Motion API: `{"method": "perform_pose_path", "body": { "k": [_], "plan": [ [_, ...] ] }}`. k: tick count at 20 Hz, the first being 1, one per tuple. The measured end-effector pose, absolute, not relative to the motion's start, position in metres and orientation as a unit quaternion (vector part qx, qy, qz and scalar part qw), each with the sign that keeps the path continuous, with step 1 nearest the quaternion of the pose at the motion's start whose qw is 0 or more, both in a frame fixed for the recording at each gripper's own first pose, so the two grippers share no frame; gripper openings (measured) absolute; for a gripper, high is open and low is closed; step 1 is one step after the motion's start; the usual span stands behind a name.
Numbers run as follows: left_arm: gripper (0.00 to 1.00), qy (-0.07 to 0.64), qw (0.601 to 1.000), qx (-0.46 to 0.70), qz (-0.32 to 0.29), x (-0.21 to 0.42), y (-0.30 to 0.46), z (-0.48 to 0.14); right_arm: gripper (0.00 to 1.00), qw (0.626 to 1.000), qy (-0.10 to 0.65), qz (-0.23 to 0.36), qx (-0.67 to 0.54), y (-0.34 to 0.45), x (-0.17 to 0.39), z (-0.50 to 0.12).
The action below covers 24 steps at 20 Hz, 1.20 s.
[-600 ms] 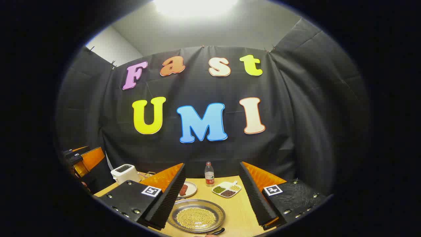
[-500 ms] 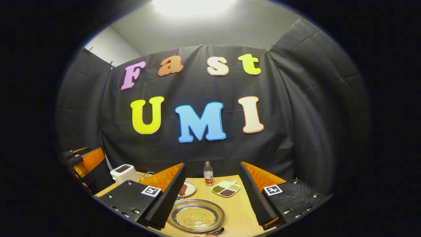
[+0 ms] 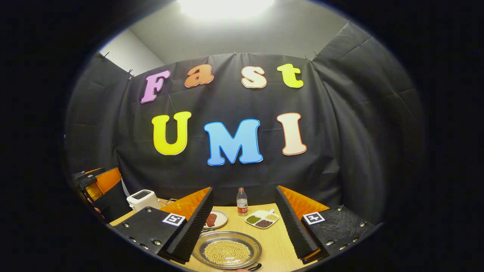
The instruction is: First push the handle of the pot to place it horizontally, then grasp the pot with both hands and set it on the induction cooktop.
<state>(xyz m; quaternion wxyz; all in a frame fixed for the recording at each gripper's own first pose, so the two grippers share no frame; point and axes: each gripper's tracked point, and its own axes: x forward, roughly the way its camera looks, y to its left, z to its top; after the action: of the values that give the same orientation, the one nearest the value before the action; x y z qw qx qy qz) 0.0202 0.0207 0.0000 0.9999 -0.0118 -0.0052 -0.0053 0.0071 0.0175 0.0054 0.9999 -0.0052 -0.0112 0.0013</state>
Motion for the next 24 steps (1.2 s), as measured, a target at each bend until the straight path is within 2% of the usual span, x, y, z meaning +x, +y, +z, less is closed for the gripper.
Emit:
{"method": "perform_pose_path", "body": {
  "k": [9, 18, 19, 20, 21, 22, 23, 24],
  "plan": [
    [0.95, 0.001, 1.0, -0.005, -0.013, 0.027, 0.031, -0.005, 0.97, 1.0, 0.004, 0.007, 0.0, 0.031, 0.013, -0.009],
    [0.95, 0.018, 1.0, -0.003, -0.014, 0.029, 0.039, -0.026, 0.96, 0.995, 0.087, 0.041, -0.008, 0.041, 0.01, -0.082],
    [0.95, 0.019, 1.0, -0.003, -0.014, 0.03, 0.04, -0.027, 0.81, 0.994, 0.104, 0.042, -0.01, 0.041, 0.009, -0.093],
    [0.95, 0.02, 1.0, -0.002, -0.014, 0.029, 0.04, -0.029, 0.73, 0.992, 0.118, 0.04, -0.011, 0.041, 0.005, -0.103],
    [0.95, 0.021, 1.0, -0.003, -0.014, 0.029, 0.041, -0.029, 0.56, 0.99, 0.134, 0.039, -0.013, 0.041, 0.003, -0.113],
    [0.95, 0.021, 1.0, -0.002, -0.013, 0.029, 0.043, -0.03, 0.53, 0.988, 0.151, 0.04, -0.013, 0.042, 0.002, -0.127],
    [0.95, 0.023, 1.0, -0.001, -0.013, 0.029, 0.044, -0.031, 0.34, 0.984, 0.17, 0.047, -0.007, 0.046, -0.002, -0.141],
    [0.97, 0.024, 1.0, -0.001, -0.012, 0.029, 0.045, -0.032, 0.25, 0.979, 0.195, 0.065, -0.002, 0.054, -0.006, -0.155]
  ]
}}
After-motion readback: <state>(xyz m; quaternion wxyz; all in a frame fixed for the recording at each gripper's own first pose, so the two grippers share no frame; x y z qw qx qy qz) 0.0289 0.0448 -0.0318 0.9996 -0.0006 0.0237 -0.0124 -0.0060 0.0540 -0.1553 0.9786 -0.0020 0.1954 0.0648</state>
